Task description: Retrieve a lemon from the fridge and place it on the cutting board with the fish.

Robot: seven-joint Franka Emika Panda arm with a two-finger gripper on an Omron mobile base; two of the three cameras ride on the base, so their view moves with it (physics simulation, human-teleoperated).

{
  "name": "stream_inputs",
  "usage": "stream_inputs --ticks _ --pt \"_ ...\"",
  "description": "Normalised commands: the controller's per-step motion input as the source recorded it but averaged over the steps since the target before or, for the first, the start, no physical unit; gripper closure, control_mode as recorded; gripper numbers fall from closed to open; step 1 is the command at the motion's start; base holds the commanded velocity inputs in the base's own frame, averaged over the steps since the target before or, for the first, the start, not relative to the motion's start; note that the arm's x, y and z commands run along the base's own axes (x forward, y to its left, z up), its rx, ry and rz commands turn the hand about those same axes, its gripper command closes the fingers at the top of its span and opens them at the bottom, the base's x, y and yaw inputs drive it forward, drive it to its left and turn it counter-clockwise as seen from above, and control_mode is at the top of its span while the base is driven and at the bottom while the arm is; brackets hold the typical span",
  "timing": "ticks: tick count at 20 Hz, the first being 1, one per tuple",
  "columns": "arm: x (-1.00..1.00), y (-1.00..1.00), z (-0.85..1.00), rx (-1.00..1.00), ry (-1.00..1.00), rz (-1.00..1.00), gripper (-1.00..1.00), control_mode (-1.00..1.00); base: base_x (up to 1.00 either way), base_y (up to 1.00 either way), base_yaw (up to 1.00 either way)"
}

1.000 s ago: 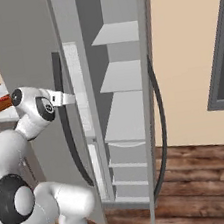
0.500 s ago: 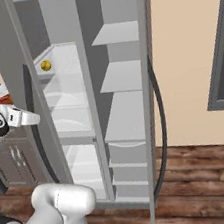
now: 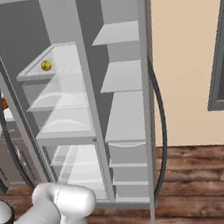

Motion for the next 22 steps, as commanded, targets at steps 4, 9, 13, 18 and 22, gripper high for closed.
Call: stream_inputs --ticks 4,9,13,18,22 --pt "-0.20 0.37 0.00 -0.02 0.02 -0.30 -1.00 -1.00 0.00 0.00 0.00" --pt "-0.02 0.24 0.00 -0.04 0.01 -0.21 -1.00 -1.00 0.00 0.00 0.00" --pt "-0.01 0.32 0.00 -0.04 0.00 -0.07 -1.00 -1.00 0.00 0.00 0.00" --pt "-0.35 0.33 0.01 -0.04 0.00 0.00 -1.00 -1.00 0.00 0.00 0.00" --pt "-0.99 -0.03 0.09 0.00 -0.01 0.00 -1.00 -1.00 0.00 0.00 0.00"
